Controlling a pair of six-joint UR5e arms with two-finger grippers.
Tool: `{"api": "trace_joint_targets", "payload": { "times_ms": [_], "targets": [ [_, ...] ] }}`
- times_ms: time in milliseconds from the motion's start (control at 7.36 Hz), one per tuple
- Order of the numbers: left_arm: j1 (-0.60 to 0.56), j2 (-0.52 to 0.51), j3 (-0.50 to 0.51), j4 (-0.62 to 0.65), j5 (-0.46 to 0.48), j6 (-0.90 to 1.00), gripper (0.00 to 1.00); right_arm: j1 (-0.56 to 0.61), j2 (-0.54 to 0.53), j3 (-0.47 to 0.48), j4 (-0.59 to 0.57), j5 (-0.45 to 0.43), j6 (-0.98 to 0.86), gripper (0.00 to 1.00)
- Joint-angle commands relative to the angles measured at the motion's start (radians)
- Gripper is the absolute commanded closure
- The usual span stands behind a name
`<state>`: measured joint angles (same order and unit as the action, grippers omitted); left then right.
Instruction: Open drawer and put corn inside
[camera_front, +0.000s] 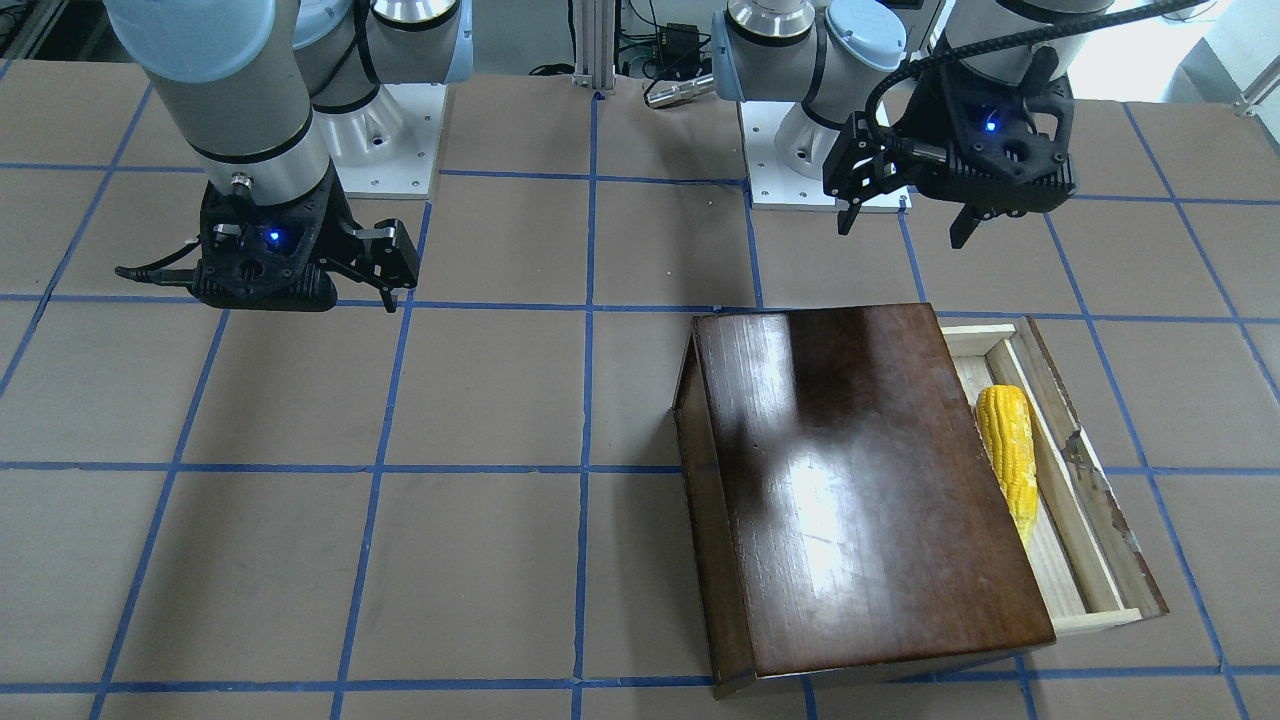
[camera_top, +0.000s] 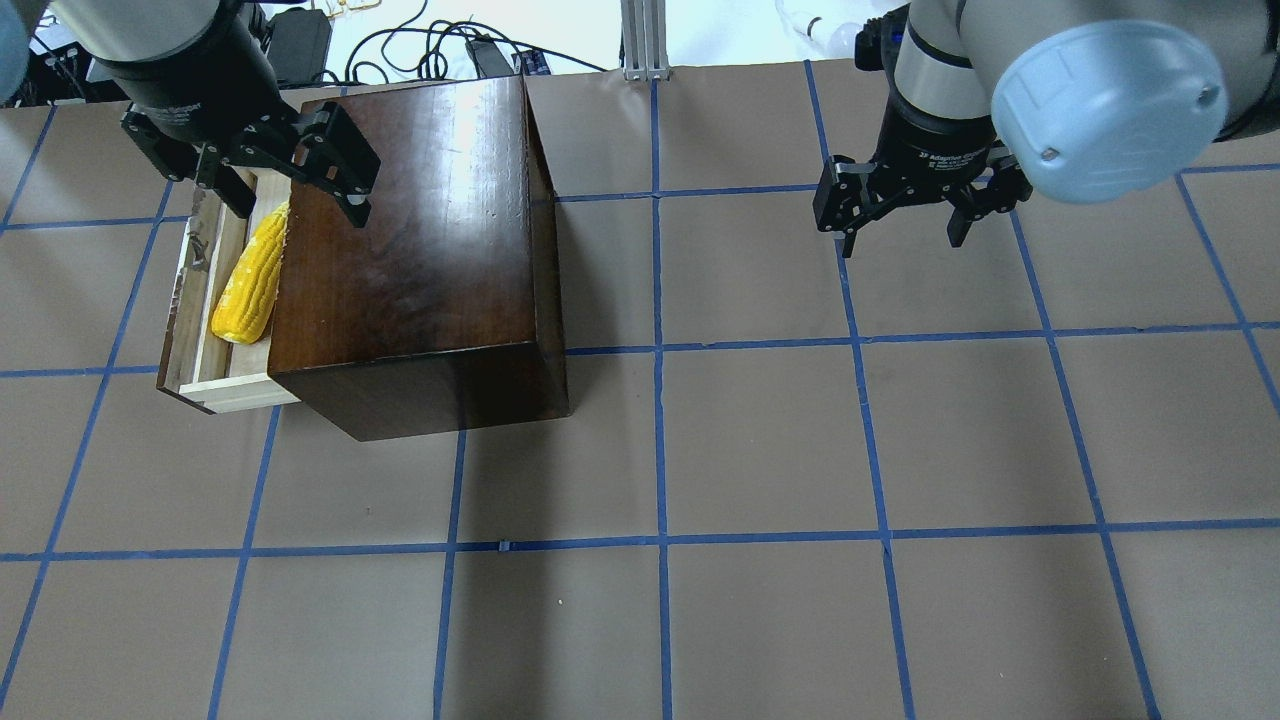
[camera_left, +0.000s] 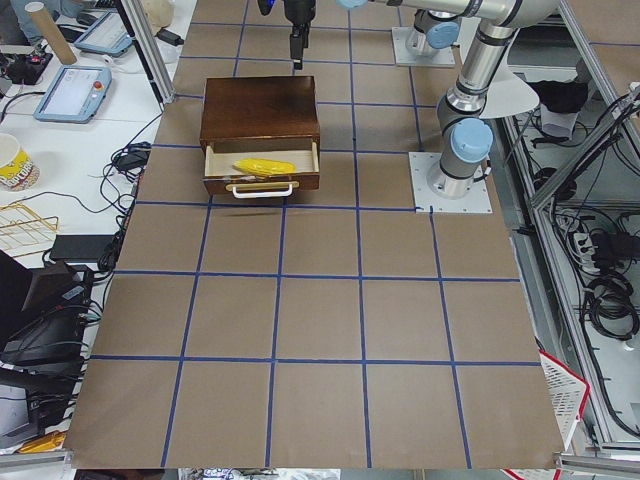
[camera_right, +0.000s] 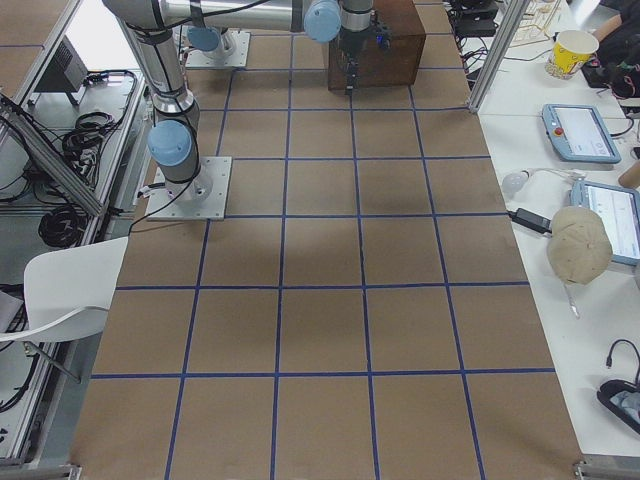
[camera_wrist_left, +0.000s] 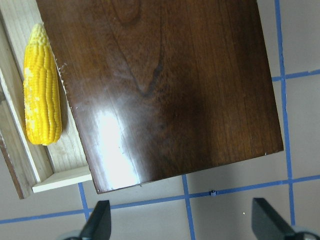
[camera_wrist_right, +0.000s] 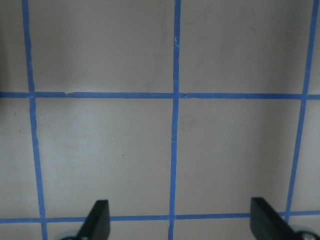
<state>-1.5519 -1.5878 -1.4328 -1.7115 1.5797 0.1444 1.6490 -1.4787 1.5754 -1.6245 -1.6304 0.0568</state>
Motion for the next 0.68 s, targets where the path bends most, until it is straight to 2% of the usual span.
{"api": "trace_joint_targets", "payload": {
  "times_ms": [0, 543],
  "targets": [
    [-0.002, -0.006, -0.003, -0.002, -0.003, -0.002, 0.00, 0.000, 0.000, 0.000, 0.000, 0.000, 0.000, 0.00],
    [-0.002, -0.004, 0.005, -0.005, 0.006, -0.011, 0.00, 0.000, 0.000, 0.000, 0.000, 0.000, 0.000, 0.00]
  ]
}}
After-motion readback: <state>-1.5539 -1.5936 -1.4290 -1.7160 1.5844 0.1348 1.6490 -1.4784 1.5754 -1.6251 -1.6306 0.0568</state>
